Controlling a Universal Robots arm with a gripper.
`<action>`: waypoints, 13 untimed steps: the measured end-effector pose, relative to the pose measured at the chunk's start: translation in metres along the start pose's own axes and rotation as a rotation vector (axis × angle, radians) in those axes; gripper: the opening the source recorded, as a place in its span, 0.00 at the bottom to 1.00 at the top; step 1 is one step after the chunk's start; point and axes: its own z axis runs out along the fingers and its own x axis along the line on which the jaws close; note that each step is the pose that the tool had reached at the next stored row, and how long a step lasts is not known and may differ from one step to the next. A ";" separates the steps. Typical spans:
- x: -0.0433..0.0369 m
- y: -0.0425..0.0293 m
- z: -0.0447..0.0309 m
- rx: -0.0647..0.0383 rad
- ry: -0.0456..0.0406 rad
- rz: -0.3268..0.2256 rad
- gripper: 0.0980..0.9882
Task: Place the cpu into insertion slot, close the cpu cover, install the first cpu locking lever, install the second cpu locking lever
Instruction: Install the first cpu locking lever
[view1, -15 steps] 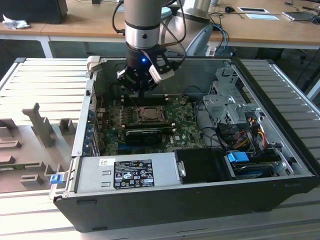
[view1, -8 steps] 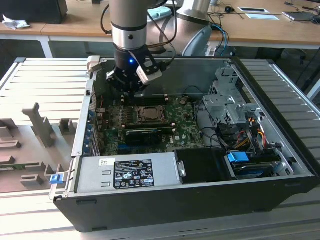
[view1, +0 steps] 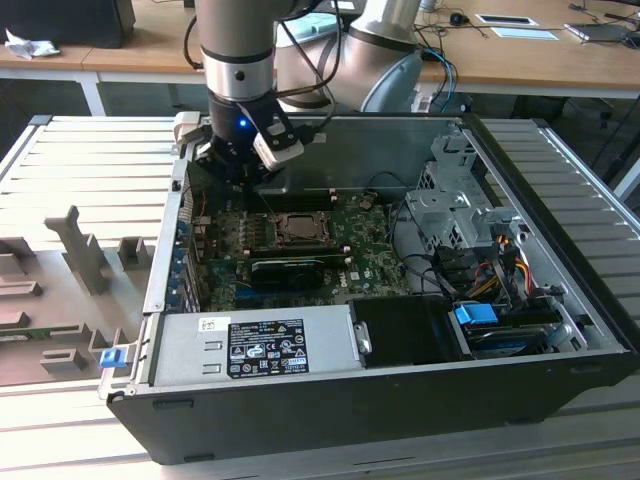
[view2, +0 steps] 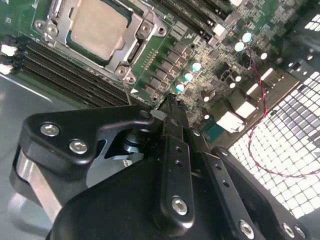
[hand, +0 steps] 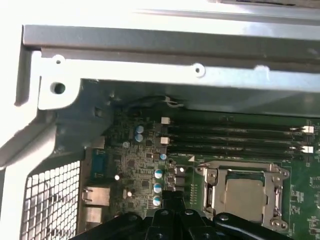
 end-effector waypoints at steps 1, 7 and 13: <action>0.0002 0.0018 0.0002 0.000 0.0000 0.000 0.01; 0.0019 0.0180 0.0012 0.002 0.0001 0.000 0.01; -0.0028 0.0182 0.0011 0.002 0.0002 0.000 0.01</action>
